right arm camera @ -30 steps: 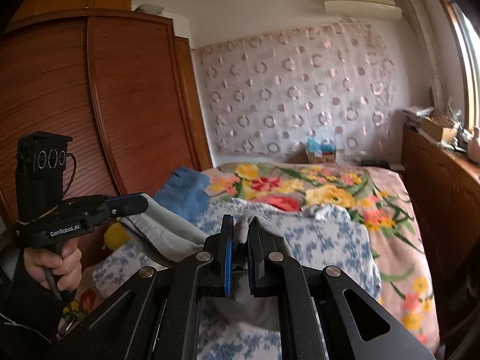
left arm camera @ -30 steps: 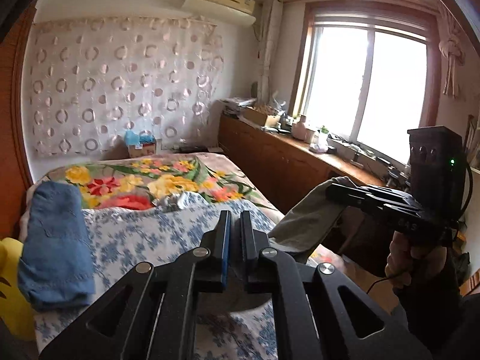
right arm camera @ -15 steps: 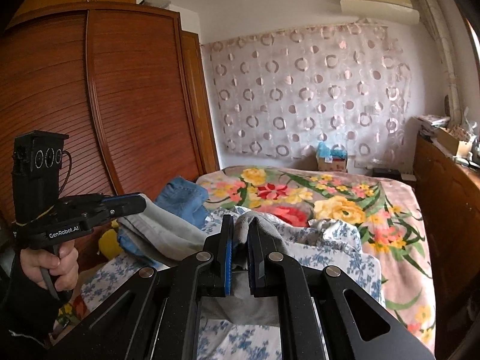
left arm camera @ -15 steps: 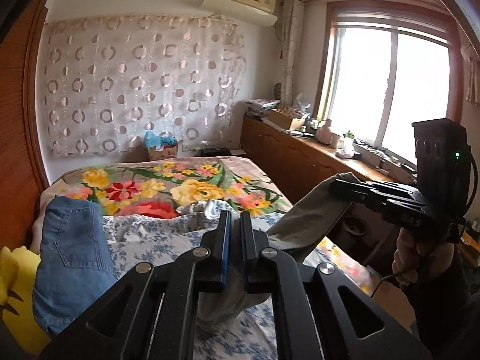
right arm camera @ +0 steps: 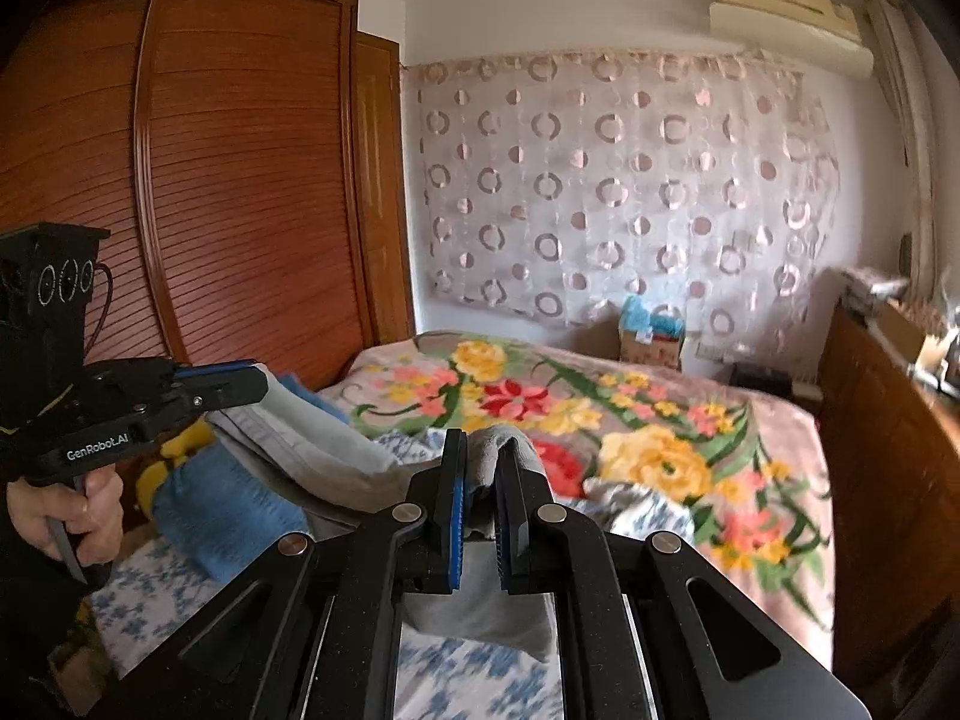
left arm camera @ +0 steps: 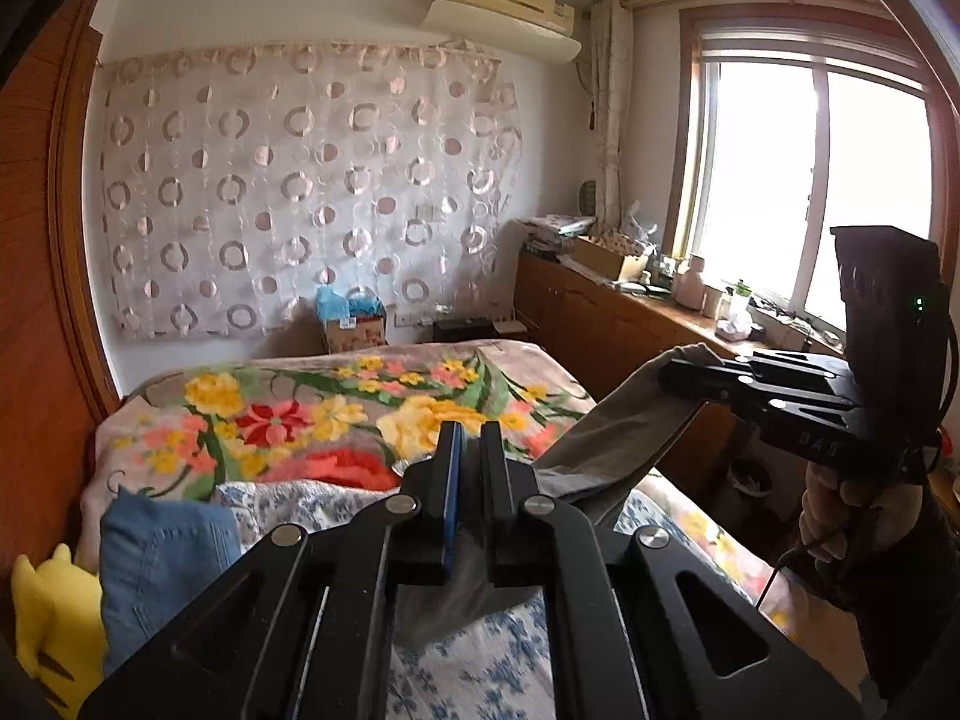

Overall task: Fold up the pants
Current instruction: 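Carry the hem with both tools over the trousers toward the waistband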

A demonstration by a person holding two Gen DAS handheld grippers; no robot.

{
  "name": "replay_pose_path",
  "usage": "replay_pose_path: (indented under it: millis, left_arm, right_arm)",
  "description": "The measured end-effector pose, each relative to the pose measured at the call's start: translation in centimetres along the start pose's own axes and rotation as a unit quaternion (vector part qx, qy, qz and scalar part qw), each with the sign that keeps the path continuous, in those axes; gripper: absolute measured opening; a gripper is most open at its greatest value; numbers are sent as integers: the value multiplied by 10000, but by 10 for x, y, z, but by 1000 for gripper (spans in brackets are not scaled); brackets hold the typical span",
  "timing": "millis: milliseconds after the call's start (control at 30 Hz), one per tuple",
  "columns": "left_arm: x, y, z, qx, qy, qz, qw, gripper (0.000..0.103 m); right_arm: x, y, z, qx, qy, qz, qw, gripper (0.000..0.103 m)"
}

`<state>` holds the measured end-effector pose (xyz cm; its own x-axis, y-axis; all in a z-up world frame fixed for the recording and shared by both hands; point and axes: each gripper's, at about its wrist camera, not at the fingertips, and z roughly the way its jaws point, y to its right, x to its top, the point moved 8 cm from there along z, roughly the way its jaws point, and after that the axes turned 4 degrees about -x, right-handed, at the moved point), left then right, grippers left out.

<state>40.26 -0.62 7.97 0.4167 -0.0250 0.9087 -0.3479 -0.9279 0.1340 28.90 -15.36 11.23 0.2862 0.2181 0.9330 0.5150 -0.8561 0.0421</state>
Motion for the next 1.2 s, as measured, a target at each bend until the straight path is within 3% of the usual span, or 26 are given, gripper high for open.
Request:
replay_pose_path:
  millis: [200, 433, 1200]
  left_arm:
    - [-10, -8, 1, 92, -88, 4, 9999, 7]
    - [-42, -9, 2, 43, -408, -185, 9990, 7]
    - [-108, 22, -39, -159, -894, -227, 9956, 7]
  right_arm:
    - [-4, -10, 6, 44, 37, 33, 10000, 8]
    - [-33, -21, 18, 93, -400, 99, 9991, 8]
    - [-50, -47, -12, 113, -1017, 281, 9944, 8]
